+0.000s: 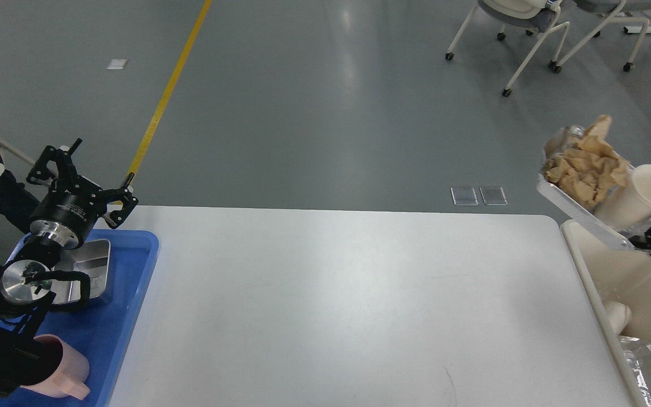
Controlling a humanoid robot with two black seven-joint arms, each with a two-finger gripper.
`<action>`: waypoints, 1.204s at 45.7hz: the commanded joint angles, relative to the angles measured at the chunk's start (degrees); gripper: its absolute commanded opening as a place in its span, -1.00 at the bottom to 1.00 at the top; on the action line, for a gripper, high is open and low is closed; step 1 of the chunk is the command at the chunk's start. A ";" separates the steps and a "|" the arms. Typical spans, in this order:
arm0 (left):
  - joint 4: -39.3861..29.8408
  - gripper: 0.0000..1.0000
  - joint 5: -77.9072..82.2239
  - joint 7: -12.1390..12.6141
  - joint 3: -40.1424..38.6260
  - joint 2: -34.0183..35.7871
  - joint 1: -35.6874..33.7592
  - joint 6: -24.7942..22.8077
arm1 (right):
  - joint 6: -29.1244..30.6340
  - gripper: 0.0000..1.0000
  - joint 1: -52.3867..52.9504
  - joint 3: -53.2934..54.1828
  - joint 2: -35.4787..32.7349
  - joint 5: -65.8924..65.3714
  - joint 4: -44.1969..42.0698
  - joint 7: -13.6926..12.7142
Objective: Tidy desktop
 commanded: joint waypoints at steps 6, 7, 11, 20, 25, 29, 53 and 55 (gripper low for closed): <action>0.38 1.00 -0.02 0.10 -0.18 -1.49 0.29 -0.09 | -4.36 0.98 -3.32 -0.10 2.31 11.34 -13.24 0.11; 0.38 1.00 -0.02 0.10 -0.18 -1.40 0.29 -0.09 | -4.89 1.00 -3.59 -0.19 2.49 12.23 -13.77 0.11; 0.38 1.00 -0.02 0.10 -0.18 -1.32 0.38 -0.09 | -5.34 1.00 -4.29 -0.02 2.58 14.69 -14.04 0.11; 0.47 1.00 0.06 0.10 -0.18 -0.96 0.38 0.17 | -5.78 1.00 -0.96 0.07 6.35 14.61 -13.34 0.20; 0.38 1.00 0.06 0.10 -0.18 -0.79 0.46 0.18 | -5.78 1.00 3.52 0.25 10.22 14.52 -12.02 0.20; 0.30 1.00 0.15 0.10 -0.27 -0.61 0.99 0.09 | -5.78 1.00 6.07 0.25 11.10 14.52 -9.12 0.28; -4.01 1.00 0.15 -0.07 -2.47 1.06 5.56 -0.70 | -23.18 1.00 -10.95 39.25 33.94 30.52 22.68 0.55; -4.01 1.00 0.15 -0.07 -2.47 1.06 5.82 -0.70 | -23.44 1.00 -15.17 43.29 38.07 30.25 26.37 0.72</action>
